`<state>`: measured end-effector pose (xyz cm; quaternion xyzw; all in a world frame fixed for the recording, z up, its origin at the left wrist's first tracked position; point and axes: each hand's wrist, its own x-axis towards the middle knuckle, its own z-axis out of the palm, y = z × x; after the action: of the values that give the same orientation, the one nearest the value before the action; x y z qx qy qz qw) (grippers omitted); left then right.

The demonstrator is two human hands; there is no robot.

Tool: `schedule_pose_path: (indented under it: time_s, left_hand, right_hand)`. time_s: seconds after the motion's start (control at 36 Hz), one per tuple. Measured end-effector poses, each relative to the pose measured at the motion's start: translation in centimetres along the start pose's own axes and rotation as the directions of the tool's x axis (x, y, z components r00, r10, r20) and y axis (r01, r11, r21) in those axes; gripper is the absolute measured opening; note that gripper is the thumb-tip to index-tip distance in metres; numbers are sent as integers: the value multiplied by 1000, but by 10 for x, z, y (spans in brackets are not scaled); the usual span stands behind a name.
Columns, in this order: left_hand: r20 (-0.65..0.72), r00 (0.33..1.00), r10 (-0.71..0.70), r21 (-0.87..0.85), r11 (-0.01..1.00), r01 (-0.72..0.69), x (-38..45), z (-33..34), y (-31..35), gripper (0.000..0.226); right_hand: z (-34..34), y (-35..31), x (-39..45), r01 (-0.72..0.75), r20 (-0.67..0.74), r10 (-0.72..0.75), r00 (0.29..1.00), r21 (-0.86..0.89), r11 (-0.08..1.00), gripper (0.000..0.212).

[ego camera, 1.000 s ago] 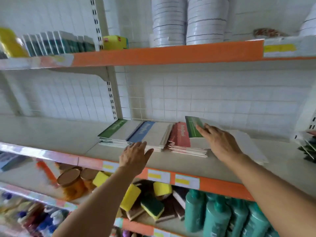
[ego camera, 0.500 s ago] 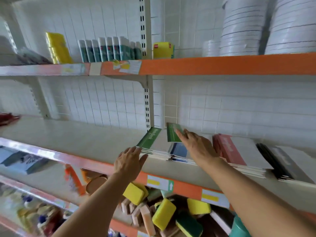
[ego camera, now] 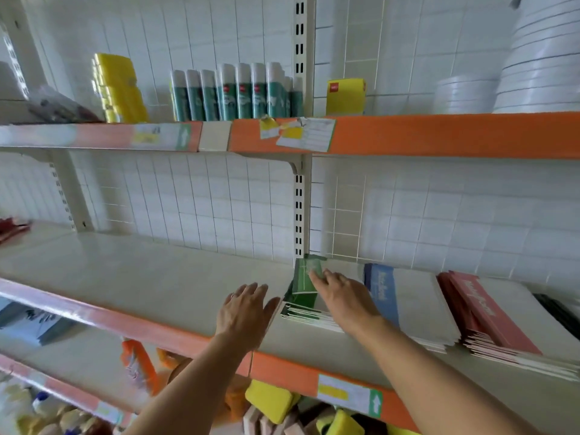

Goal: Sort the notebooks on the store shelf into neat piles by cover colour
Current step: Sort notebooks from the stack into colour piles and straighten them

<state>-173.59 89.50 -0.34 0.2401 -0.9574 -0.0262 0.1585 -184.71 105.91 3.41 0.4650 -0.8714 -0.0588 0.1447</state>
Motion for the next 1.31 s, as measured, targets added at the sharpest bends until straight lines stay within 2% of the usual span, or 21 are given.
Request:
schedule_pose_path:
  time_s: [0.17, 0.33, 0.47, 0.58, 0.69, 0.89, 1.03, 1.19, 1.31]
  left_hand:
    - [29, 997, 68, -13, 998, -68, 24, 9, -27, 53]
    - [58, 992, 113, -40, 993, -111, 40, 23, -42, 54]
    - [74, 986, 152, -67, 987, -147, 45, 28, -42, 54]
    - [80, 982, 171, -84, 983, -164, 50, 29, -42, 55]
    - [74, 976, 203, -108, 975, -195, 53, 27, -36, 54]
    - [58, 950, 305, -127, 947, -296, 51, 20, -15, 53]
    - [22, 929, 370, -165, 918, -362, 43, 21, 17, 42]
    - [34, 898, 438, -198, 884, -423, 26, 16, 67, 49]
    - [38, 868, 495, -196, 855, -480, 10, 11, 109, 46]
  right_hand:
    - [17, -9, 25, -111, 56, 108, 993, 39, 993, 65]
    - [29, -13, 28, -98, 108, 92, 990, 48, 994, 61]
    - [30, -19, 26, -135, 79, 135, 988, 0, 991, 61]
    - [32, -22, 27, -147, 128, 144, 981, 19, 989, 54]
    - [30, -22, 27, -184, 205, 170, 964, 49, 982, 67]
    - [29, -17, 0, -258, 63, 252, 966, 119, 959, 56]
    - [29, 4, -42, -421, -23, 428, 903, 143, 896, 48]
    - [23, 44, -106, -586, -27, 595, 803, 142, 798, 48]
    - [17, 66, -162, -669, -39, 679, 733, 140, 730, 46]
